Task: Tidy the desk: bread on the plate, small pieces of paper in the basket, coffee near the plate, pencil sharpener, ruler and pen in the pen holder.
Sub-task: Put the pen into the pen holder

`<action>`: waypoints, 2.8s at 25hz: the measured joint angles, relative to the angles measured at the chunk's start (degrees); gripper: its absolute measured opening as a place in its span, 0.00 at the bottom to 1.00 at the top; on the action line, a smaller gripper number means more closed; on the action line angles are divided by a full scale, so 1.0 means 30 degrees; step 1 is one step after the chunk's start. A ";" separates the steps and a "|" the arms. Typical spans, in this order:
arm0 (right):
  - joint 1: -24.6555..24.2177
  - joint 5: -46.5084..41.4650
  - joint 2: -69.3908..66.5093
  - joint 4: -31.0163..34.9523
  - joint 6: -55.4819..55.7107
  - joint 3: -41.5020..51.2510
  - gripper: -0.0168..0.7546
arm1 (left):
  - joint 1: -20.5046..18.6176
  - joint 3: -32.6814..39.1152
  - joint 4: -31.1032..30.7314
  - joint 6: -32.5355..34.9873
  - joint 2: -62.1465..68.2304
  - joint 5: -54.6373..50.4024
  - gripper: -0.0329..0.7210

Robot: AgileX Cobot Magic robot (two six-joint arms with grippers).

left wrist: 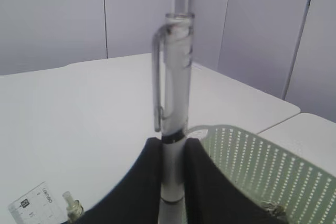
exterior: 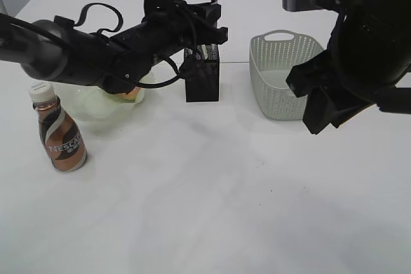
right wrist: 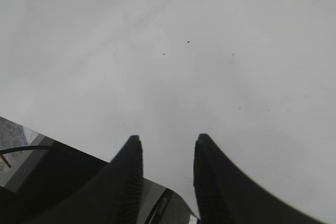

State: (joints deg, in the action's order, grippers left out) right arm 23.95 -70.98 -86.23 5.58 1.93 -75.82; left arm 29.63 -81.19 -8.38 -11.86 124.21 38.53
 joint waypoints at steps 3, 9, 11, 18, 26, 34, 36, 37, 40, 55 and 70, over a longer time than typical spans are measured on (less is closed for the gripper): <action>0.0000 0.0000 0.0000 -0.0090 0.0000 0.0000 0.34 | -0.0240 -0.0963 -0.0082 0.0031 0.0969 -0.0089 0.13; 0.0000 0.0000 0.0000 -0.0132 0.0000 0.0000 0.34 | -0.0985 -0.2233 -0.0092 0.0031 0.1899 -0.0335 0.13; 0.0000 0.0000 0.0000 -0.0132 0.0000 0.0000 0.34 | -0.1033 -0.2489 -0.0092 0.0031 0.2021 -0.0335 0.13; 0.0000 0.0000 0.0000 -0.0132 0.0000 0.0000 0.34 | -0.1033 -0.3162 -0.0092 0.0031 0.3252 -0.0297 0.13; 0.0000 0.0000 0.0000 -0.0132 -0.0004 0.0000 0.34 | -0.1033 -0.3745 -0.0092 0.0043 0.3783 -0.0668 0.13; 0.0000 0.0000 0.0000 -0.0132 -0.0004 0.0000 0.34 | -0.1033 -0.3745 -0.0523 0.0043 0.3877 -0.0990 0.15; 0.0000 0.0000 0.0000 -0.0132 -0.0004 0.0000 0.34 | -0.1033 -0.3745 -0.0567 0.0043 0.3909 -0.0990 0.18; 0.0000 0.0000 0.0000 -0.0132 -0.0004 0.0000 0.34 | -0.1033 -0.3745 -0.0567 0.0043 0.3909 -0.0990 0.22; 0.0000 0.0000 0.0000 -0.0132 -0.0004 0.0000 0.34 | -0.1033 -0.3745 -0.0567 0.0043 0.3909 -0.1231 0.44; 0.0000 0.0000 0.0000 -0.1013 0.0942 0.0000 0.35 | -0.1033 -0.3745 -0.0604 -0.0078 0.2910 -0.5132 0.77; 0.0000 0.0000 0.0000 -0.2906 0.2705 0.0000 0.63 | -0.1033 -0.3745 -0.0604 -0.0078 -0.5791 -2.0514 0.76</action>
State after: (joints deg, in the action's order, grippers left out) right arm 23.95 -70.98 -86.23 -3.14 10.05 -75.82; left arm 26.53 -92.43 -10.19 -12.10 106.84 -23.01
